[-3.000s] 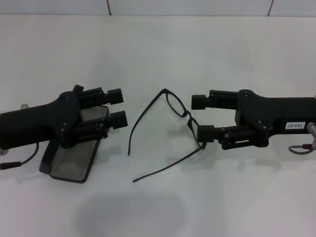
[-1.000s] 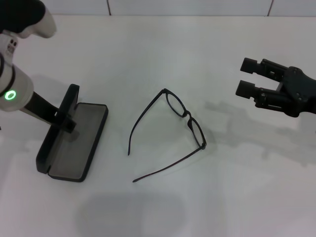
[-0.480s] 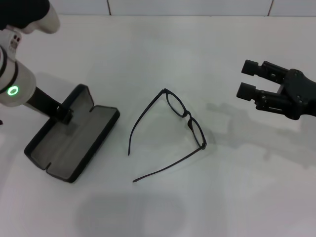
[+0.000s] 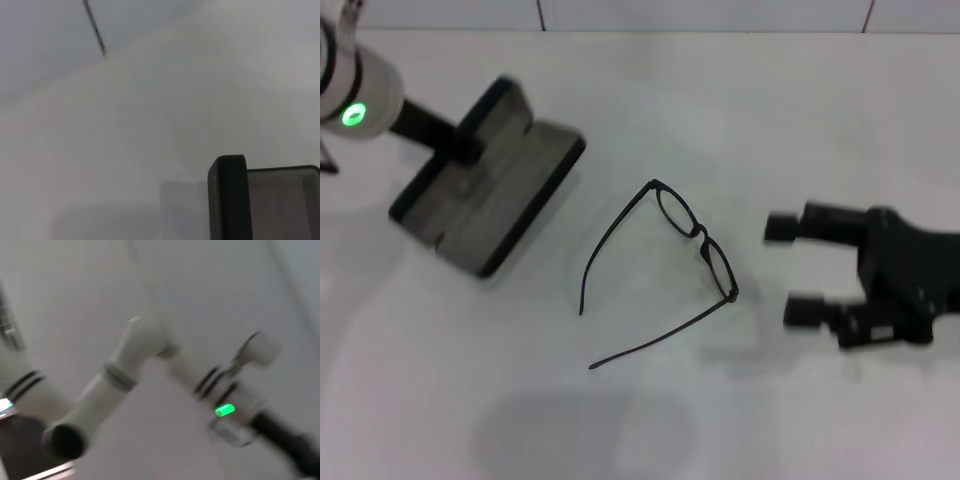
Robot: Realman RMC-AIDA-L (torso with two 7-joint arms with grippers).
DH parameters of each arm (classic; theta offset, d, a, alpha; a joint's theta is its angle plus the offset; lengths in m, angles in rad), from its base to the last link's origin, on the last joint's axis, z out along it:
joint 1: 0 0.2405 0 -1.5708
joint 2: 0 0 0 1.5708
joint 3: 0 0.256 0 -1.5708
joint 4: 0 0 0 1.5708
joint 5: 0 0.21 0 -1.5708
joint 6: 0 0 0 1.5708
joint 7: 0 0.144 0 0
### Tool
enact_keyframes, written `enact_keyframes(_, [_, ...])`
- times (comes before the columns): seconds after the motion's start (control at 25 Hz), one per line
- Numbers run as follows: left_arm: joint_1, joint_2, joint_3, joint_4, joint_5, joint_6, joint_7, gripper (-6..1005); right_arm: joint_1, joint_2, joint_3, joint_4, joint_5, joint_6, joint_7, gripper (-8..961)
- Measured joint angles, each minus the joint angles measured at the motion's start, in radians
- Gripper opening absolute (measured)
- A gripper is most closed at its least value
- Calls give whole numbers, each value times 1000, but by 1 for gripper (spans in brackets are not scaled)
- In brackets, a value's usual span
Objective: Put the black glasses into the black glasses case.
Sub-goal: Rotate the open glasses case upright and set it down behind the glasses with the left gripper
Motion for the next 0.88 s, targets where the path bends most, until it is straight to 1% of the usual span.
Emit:
enact_keyframes(0.08, [-17, -1, 24, -1, -2, -57, 57, 193, 17, 7, 0, -11, -51, -36, 6, 856])
enact_keyframes(0.2, [-44, 1, 86, -39, -2, -168, 170, 194, 35, 25, 0, -17, -94, -61, 16, 856])
enact_keyframes(0.36, [-56, -1, 188, -153, -1, -366, 321, 194, 30, 44, -1, -17, -100, -65, 19, 856])
enact_keyframes(0.52, [-64, -2, 278, -257, 0, -524, 409, 195, 9, 51, 0, -17, -96, -66, 19, 855])
enact_keyframes(0.68, [-98, -2, 364, -361, 0, -639, 466, 196, -5, 54, 6, -16, -91, -66, 19, 855])
enact_keyframes(0.76, [-118, -2, 399, -407, 0, -680, 484, 196, -6, 58, 14, -15, -94, -66, 19, 855])
enact_keyframes(0.88, [-133, -3, 448, -439, 0, -698, 509, 197, -7, 60, 17, -12, -95, -66, 19, 854])
